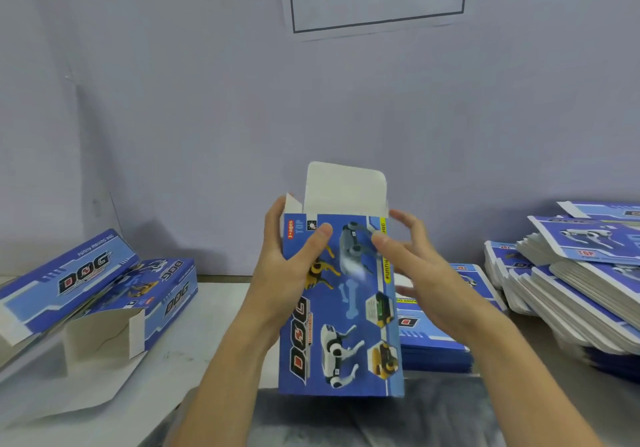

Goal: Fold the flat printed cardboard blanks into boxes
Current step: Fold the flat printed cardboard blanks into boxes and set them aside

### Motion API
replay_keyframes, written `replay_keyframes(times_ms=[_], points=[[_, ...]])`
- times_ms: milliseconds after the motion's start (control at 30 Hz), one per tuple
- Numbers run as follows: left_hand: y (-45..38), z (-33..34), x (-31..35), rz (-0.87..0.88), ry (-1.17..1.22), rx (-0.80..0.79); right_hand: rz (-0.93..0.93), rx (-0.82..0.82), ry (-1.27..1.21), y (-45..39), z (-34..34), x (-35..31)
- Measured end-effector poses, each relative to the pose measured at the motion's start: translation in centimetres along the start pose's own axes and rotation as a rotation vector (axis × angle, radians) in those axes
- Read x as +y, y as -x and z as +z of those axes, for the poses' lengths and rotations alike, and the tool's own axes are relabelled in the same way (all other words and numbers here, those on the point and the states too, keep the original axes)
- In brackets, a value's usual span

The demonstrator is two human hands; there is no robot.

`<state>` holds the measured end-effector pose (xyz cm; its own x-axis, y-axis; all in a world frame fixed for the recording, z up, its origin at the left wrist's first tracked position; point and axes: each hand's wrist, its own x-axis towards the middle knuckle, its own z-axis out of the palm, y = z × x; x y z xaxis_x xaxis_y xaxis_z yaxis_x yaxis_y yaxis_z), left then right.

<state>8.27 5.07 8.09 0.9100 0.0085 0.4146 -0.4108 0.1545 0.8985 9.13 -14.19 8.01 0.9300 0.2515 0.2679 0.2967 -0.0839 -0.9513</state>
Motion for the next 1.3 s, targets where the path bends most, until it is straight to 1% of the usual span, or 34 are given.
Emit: replay_keyframes(times_ms=[67,133,200,300,367,433,500,567,633,733,833,900,1000,1100,1133,1200,1300], points=[[0.2,0.5,-0.1,0.025,0.007,-0.060,-0.114,0.166,0.026,-0.3,1.6,-0.1],[0.1,0.8,-0.1,0.041,0.036,-0.071,-0.199,0.265,0.030,-0.5,2.6,0.0],[0.0,1.0,0.1,0.049,0.045,-0.017,-0.237,0.264,-0.026,-0.4,2.9,0.1],[-0.2,1.1,0.2,0.035,-0.012,0.108,-0.261,0.224,-0.136,-0.3,2.8,0.1],[-0.1,1.2,0.2,0.027,-0.060,0.147,-0.264,0.197,-0.173,-0.3,2.8,0.0],[-0.1,1.0,0.0,0.058,-0.127,0.168,-0.241,0.203,-0.182,-0.4,2.8,0.0],[-0.1,1.0,0.2,0.065,-0.118,0.160,-0.220,0.206,-0.166,-0.3,2.7,0.0],[0.1,0.9,0.5,0.012,-0.028,0.102,-0.189,0.177,-0.157,-0.3,2.8,0.0],[0.2,0.8,1.0,-0.026,0.007,0.102,-0.144,0.192,-0.206,-0.4,3.2,-0.1],[0.0,0.5,1.1,-0.026,-0.065,0.162,-0.089,0.291,-0.221,-0.7,3.8,-0.6],[-0.3,0.5,1.2,0.016,-0.175,0.177,-0.090,0.360,-0.197,-0.8,4.1,-0.7],[-0.3,0.5,1.0,0.024,-0.141,0.176,-0.090,0.376,-0.183,-0.9,3.7,-0.5],[-0.2,0.5,0.9,-0.029,0.009,0.129,-0.064,0.350,-0.246,-0.6,3.4,-0.4],[-0.1,0.6,1.2,0.000,0.009,0.082,-0.124,0.239,-0.255,-0.7,3.5,-0.8],[-0.1,0.7,1.2,0.020,0.008,0.098,-0.133,0.237,-0.269,-0.6,3.6,-1.0],[0.0,0.8,1.2,0.056,0.011,0.150,-0.147,0.316,-0.281,-0.6,3.8,-1.1],[0.1,0.8,0.9,0.099,0.017,0.241,-0.208,0.394,-0.227,-0.4,3.9,-0.7]])
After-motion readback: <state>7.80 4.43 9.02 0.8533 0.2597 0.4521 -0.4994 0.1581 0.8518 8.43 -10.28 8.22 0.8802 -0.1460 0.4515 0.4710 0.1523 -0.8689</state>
